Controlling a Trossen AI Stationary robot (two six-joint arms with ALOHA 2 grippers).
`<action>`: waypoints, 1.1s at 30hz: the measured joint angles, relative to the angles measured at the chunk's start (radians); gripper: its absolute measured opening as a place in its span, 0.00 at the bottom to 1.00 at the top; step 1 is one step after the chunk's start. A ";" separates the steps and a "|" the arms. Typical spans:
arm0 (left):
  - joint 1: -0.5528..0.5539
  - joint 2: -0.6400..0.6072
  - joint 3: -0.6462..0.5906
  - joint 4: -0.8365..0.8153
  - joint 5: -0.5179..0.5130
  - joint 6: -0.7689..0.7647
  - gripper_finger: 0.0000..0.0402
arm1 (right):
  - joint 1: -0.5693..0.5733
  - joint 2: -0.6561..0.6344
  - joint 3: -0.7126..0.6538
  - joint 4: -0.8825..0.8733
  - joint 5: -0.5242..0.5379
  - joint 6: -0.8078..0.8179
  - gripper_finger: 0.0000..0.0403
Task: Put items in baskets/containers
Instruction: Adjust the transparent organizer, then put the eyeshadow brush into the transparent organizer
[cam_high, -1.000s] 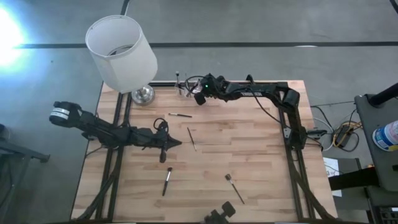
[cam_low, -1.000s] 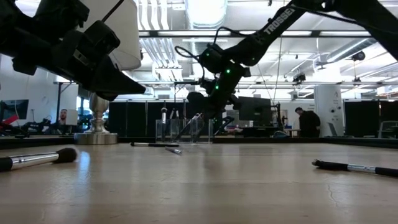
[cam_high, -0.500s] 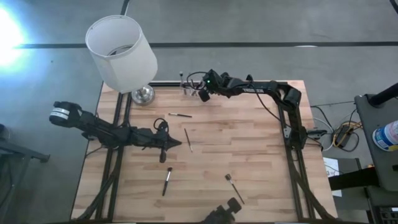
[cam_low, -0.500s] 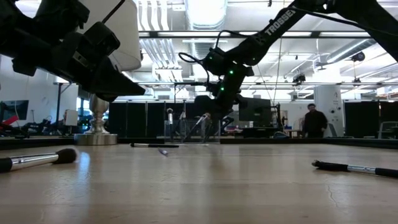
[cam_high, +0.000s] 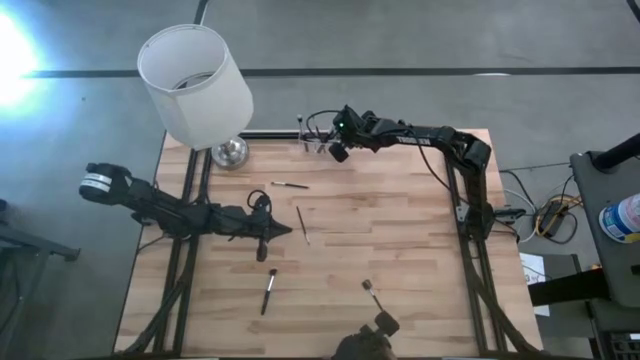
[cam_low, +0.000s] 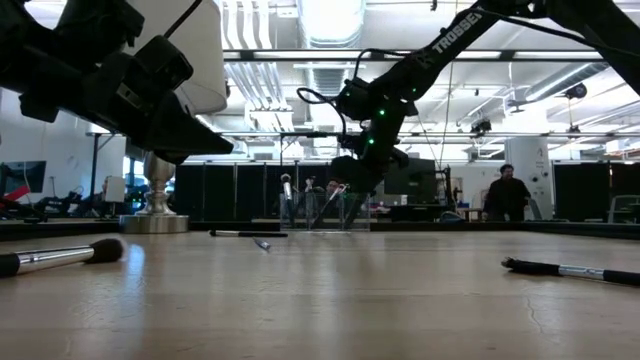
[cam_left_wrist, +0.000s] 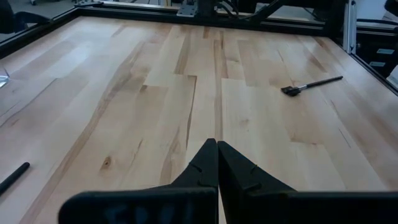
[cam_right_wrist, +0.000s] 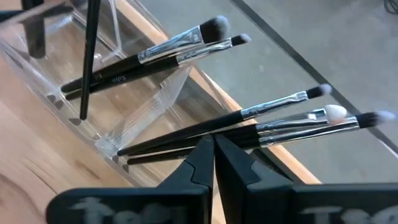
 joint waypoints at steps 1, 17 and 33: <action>0.000 0.000 0.000 -0.002 0.000 0.000 0.00 | -0.004 0.000 0.000 -0.005 0.001 -0.008 0.02; 0.000 0.000 0.000 -0.025 0.000 0.008 0.00 | -0.005 -0.099 -0.031 -0.008 0.032 -0.071 0.02; 0.000 0.178 0.170 -0.292 0.049 0.171 0.00 | 0.380 -0.511 -0.613 0.365 0.163 0.005 0.02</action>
